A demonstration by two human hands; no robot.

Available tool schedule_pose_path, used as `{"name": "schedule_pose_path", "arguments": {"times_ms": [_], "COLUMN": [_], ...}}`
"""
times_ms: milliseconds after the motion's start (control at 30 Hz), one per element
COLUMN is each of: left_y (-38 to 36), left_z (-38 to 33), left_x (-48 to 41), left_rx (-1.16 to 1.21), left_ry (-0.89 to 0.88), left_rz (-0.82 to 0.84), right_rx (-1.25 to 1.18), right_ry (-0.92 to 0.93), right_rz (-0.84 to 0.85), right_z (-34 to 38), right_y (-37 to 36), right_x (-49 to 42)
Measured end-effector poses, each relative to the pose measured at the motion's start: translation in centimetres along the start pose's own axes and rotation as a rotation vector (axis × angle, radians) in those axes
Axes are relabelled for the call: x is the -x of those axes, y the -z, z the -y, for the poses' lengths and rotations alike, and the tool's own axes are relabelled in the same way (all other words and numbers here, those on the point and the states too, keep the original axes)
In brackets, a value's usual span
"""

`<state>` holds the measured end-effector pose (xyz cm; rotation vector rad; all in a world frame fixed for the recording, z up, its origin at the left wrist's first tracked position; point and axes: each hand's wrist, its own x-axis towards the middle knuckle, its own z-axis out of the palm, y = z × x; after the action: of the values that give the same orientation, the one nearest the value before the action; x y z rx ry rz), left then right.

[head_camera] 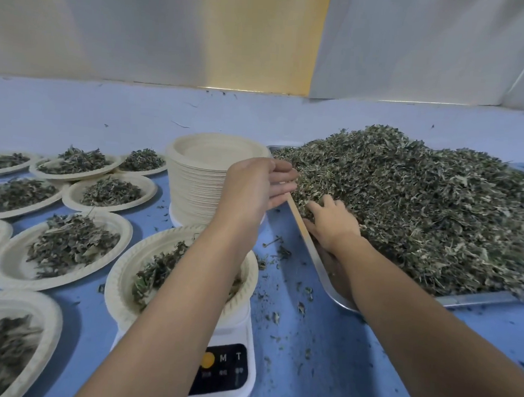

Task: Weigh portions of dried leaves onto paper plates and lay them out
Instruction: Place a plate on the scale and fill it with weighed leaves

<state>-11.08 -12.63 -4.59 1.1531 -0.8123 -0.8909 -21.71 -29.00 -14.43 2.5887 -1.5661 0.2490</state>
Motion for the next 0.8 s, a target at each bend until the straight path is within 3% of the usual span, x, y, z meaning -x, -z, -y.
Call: {"name": "schedule_pose_path", "arguments": {"times_ms": [167,300,400,633,800], "left_y": [1.1,1.9,2.5,3.2,3.6], "left_z": [-0.4,-0.7,-0.8,-0.6,-0.3], "left_x": [-0.1,0.0,0.0,0.2,0.2], "left_rx": [-0.015,-0.018,-0.012,-0.002,0.024], "left_ry": [-0.019,-0.036,-0.04,-0.017,0.003], "left_rz": [-0.034,-0.035,-0.043,-0.053,-0.057], "right_rx": [0.054,0.125,0.054,-0.178,-0.601], "right_ry": [0.007,-0.024,0.015,-0.028,-0.289], "right_rz": [-0.19,0.018,0.018,-0.005,-0.201], "right_z": [0.7,0.5,0.6,1.1,0.4], "right_y": [0.3,0.0,0.3,1.1,2.4], "right_x": [0.1,0.2,0.4,0.7,1.1]}}
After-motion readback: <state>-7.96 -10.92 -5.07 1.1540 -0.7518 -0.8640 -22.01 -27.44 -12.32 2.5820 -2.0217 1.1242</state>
